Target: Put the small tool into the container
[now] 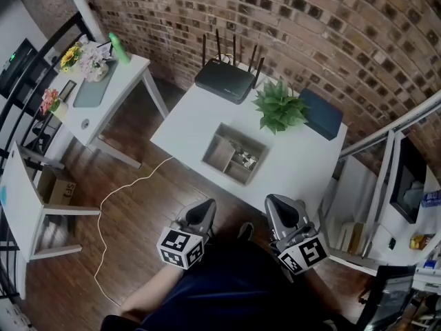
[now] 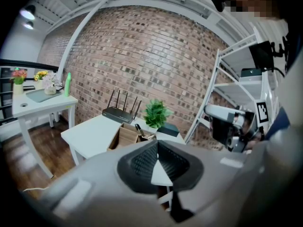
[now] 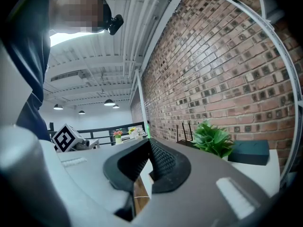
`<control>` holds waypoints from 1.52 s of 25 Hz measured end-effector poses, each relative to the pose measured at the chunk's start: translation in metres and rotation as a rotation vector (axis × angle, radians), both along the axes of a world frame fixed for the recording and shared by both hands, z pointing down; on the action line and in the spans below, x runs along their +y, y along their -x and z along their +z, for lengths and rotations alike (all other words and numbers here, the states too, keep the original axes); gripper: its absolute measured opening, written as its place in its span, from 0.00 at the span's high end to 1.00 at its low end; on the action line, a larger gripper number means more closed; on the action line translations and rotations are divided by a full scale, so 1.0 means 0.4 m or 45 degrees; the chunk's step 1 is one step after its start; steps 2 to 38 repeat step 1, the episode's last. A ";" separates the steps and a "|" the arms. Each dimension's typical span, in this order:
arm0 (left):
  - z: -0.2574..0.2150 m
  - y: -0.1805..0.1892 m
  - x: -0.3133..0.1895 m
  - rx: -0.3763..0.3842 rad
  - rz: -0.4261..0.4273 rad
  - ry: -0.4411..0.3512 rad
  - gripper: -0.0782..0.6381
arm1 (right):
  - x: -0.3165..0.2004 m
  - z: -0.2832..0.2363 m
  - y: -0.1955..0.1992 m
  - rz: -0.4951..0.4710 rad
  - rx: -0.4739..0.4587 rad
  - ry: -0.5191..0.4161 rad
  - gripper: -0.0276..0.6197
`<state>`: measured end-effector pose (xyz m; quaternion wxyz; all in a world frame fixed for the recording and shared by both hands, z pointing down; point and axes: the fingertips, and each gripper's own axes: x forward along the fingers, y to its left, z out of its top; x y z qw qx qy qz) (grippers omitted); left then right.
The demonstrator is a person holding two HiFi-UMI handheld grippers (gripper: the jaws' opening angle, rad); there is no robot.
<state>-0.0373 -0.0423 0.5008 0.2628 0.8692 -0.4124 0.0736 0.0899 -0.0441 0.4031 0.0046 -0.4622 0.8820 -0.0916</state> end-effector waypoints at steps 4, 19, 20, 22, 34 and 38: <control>0.001 0.001 -0.001 0.001 0.000 0.001 0.88 | -0.001 0.002 0.001 -0.001 0.000 0.001 0.94; 0.001 0.001 -0.001 0.001 0.000 0.001 0.88 | -0.001 0.002 0.001 -0.001 0.000 0.001 0.94; 0.001 0.001 -0.001 0.001 0.000 0.001 0.88 | -0.001 0.002 0.001 -0.001 0.000 0.001 0.94; 0.001 0.001 -0.001 0.001 0.000 0.001 0.88 | -0.001 0.002 0.001 -0.001 0.000 0.001 0.94; 0.001 0.001 -0.001 0.001 0.000 0.001 0.88 | -0.001 0.002 0.001 -0.001 0.000 0.001 0.94; 0.001 0.001 -0.001 0.001 0.000 0.001 0.88 | -0.001 0.002 0.001 -0.001 0.000 0.001 0.94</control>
